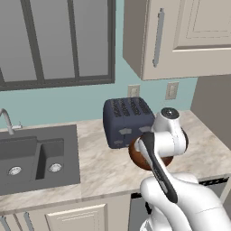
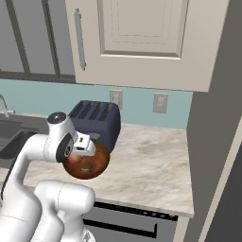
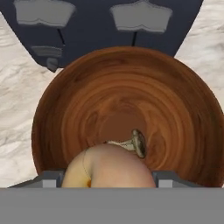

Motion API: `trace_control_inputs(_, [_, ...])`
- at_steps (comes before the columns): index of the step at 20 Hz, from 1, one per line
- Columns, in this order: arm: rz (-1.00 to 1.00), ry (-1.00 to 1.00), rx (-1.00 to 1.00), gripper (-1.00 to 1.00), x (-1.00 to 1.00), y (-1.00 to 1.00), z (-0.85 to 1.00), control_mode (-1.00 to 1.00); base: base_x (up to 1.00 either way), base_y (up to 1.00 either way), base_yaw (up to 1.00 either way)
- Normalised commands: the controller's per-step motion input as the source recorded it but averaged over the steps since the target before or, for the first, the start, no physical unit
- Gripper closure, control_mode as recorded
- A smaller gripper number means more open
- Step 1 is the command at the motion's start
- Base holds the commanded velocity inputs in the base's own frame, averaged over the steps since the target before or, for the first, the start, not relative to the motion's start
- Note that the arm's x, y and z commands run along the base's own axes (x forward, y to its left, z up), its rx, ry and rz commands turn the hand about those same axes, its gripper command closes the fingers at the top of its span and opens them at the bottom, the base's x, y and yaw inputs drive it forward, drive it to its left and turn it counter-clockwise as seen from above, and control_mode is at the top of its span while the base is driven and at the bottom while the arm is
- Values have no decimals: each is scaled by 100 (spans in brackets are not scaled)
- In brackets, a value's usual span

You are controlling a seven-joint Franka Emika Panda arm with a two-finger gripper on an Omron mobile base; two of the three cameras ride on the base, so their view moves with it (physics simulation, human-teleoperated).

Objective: Take the mushroom, peach, and broccoli from the freezer and place them in the bowl on the counter.

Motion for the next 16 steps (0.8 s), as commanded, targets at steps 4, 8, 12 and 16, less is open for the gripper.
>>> trace_control_inputs(4, [2, 1, 0, 100, 31, 0, -21, -100, 0, 0, 0])
trace_control_inputs(8, [2, 0, 0, 100, 29, 0, -27, -100, 0, 0, 0])
trace_control_inputs(12, [2, 0, 0, 100, 27, 0, -30, -100, 0, 0, 0])
trace_control_inputs(16, [4, 0, 0, 100, 30, 0, -45, -100, 0, 0, 0])
